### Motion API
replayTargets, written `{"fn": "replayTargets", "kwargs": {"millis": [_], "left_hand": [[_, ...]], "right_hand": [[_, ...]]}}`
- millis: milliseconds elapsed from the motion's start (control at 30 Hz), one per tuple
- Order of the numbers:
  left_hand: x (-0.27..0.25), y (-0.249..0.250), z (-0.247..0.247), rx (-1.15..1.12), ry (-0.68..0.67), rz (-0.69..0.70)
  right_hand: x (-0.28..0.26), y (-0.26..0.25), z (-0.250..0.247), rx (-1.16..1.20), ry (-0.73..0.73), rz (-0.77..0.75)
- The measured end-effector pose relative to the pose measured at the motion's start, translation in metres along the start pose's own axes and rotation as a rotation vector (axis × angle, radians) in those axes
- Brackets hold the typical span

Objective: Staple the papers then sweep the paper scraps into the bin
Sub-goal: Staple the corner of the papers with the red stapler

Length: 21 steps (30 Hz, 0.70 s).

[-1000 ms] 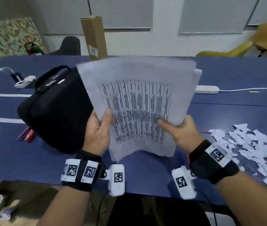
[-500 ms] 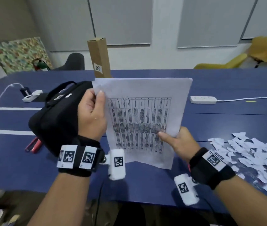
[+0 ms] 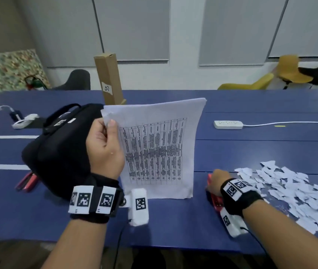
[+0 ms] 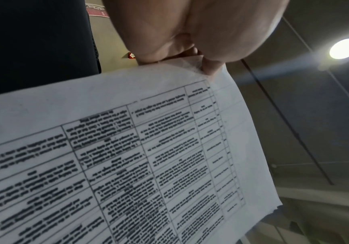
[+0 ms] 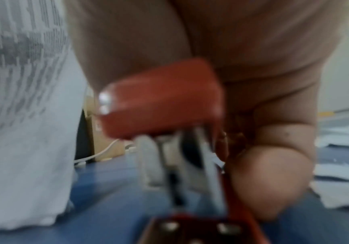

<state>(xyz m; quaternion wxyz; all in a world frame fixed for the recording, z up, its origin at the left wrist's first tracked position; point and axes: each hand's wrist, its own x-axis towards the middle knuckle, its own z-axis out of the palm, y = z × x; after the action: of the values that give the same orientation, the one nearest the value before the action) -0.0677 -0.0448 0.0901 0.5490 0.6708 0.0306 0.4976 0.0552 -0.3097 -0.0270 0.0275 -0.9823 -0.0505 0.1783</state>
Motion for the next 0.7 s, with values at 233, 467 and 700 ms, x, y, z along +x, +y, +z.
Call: {"fn": "replayTargets", "kwargs": {"millis": [233, 467, 700], "left_hand": [[-0.025, 0.018, 0.011, 0.109, -0.109, 0.124], [-0.072, 0.025, 0.038, 0.259, -0.239, 0.321], [-0.106, 0.025, 0.059, 0.345, -0.384, 0.473]], "right_hand": [[-0.056, 0.016, -0.04, 0.627, 0.449, 0.03], [-0.171, -0.008, -0.103, 1.397, 1.092, -0.636], [-0.153, -0.028, -0.087, 1.553, 1.126, -0.654]]}}
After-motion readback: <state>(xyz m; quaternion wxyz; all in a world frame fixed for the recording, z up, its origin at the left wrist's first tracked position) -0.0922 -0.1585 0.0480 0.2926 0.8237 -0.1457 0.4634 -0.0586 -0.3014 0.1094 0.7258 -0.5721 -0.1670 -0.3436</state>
